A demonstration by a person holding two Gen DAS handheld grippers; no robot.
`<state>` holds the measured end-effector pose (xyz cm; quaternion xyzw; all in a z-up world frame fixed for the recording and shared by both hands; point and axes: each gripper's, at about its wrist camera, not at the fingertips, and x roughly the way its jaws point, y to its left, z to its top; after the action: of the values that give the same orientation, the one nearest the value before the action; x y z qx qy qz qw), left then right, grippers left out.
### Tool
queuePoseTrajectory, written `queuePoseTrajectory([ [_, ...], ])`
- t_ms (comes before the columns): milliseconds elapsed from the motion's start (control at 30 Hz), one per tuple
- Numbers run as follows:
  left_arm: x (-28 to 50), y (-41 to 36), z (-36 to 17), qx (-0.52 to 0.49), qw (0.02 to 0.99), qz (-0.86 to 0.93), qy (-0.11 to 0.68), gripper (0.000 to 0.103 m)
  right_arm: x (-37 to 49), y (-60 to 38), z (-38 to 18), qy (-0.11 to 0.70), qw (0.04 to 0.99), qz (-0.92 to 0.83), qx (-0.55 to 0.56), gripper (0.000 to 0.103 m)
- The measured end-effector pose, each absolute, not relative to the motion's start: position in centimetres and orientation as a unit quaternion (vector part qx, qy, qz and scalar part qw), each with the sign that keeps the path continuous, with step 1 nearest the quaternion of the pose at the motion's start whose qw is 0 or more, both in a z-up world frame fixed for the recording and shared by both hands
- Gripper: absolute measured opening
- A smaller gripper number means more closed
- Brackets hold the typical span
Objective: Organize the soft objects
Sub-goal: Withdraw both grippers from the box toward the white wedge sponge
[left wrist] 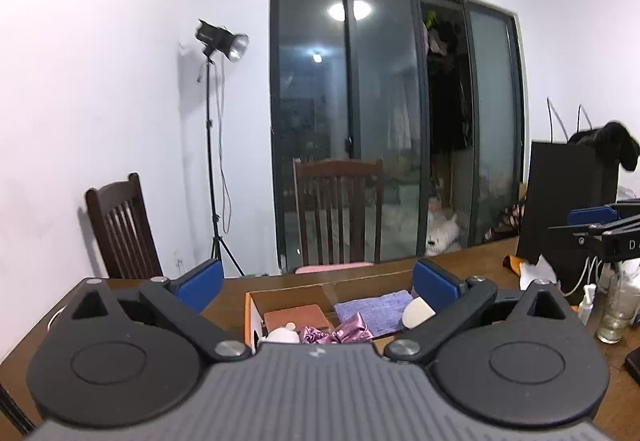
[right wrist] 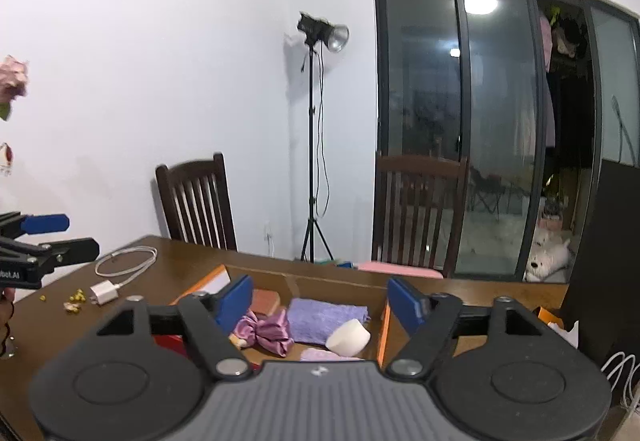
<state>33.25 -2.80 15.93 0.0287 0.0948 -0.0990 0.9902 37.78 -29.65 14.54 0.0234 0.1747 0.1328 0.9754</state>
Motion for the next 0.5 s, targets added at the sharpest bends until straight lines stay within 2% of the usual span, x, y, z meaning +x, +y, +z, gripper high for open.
queuePoseTrajectory([
  [300, 22.0, -0.7, 10.6, -0.015, 0.994, -0.061, 0.084, 0.103, 27.8, -28.6, 11.1, 0.134, 0.979, 0.148, 0.029, 0.089],
  [500, 17.4, 0.1, 6.5, -0.014, 0.989, -0.054, 0.138, 0.103, 20.7, -27.0, 4.9, 0.137, 0.979, 0.15, -0.016, 0.09],
])
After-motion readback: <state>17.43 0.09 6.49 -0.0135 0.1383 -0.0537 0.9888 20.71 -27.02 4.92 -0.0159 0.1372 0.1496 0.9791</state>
